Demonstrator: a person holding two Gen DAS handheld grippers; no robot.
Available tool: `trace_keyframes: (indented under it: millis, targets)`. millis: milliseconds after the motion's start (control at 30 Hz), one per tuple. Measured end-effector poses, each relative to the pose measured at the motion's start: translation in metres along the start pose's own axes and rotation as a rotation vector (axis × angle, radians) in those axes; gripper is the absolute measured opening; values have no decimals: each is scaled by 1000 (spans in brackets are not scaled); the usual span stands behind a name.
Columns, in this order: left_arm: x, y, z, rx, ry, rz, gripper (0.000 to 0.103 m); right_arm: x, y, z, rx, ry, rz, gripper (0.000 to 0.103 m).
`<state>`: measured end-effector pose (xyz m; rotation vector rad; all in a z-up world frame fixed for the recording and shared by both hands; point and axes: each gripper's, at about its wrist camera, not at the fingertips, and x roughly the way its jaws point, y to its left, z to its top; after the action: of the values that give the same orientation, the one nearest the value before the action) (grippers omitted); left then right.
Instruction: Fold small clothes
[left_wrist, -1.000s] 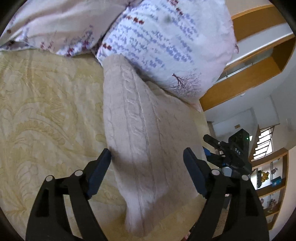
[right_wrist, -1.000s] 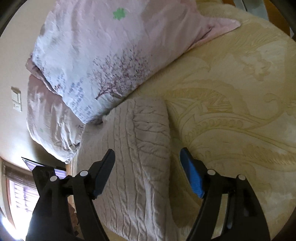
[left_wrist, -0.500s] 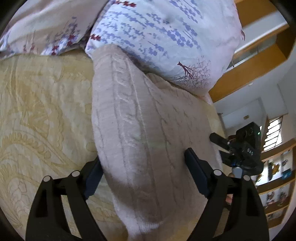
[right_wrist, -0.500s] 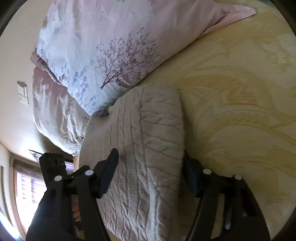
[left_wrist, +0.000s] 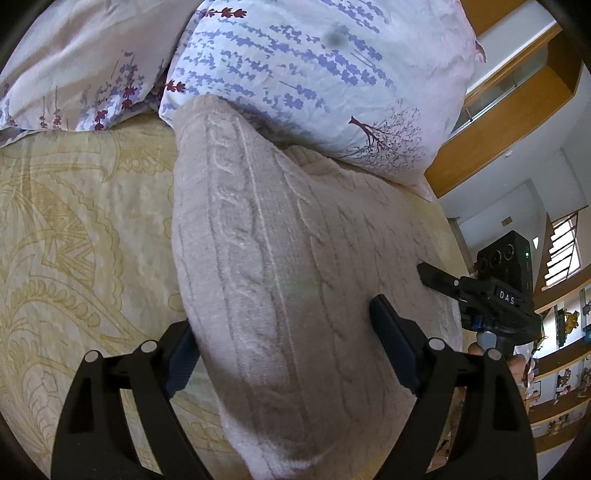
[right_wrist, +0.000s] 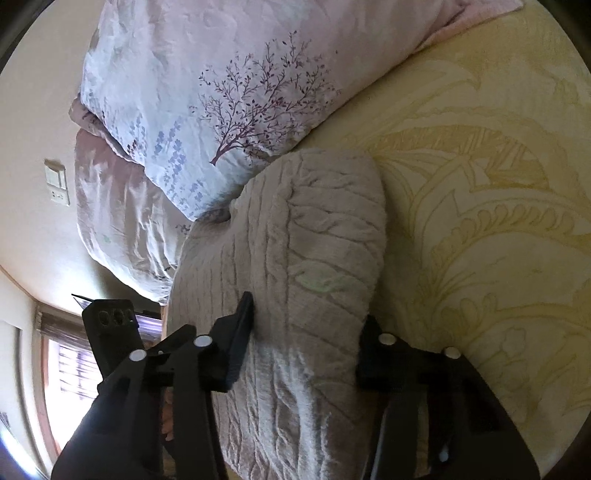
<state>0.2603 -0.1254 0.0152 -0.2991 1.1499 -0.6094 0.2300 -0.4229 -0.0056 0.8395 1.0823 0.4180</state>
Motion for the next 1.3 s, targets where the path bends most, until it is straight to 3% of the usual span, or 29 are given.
trace_keyframes:
  millis: [100,233,400,567,733,900,967,1067,1167,1300]
  targets:
    - [1,0,0,-7,-5,-7,76,-1,1,-3,-3,-15,19,37]
    - [-12,4,-4,-4,-40,-36,49,-5,8,-10,0,-42,71,33]
    - [-37,12,-13,-5,-67,-134,40,-11,33,-26,-37,-63,137,31]
    - [-78,35,-26,-5,-97,-169,40,6,68,-47,-100,-50,164,29]
    - [-129,67,-32,22,-181,-101,40,47,114,-59,-220,-33,148,27]
    - [-142,118,-25,-34,-189,-30,43,99,137,-68,-320,-30,21,25]
    - [-130,150,-26,-148,-143,-22,46,115,131,-66,-299,-8,-52,24]
    - [-125,176,-31,-251,-142,-107,53,118,118,-61,-213,27,-18,27]
    - [-135,177,-34,-241,-178,-85,59,102,110,-51,-155,5,18,34]
    - [-163,166,-39,-184,-288,29,72,99,101,-33,-81,-19,50,40]
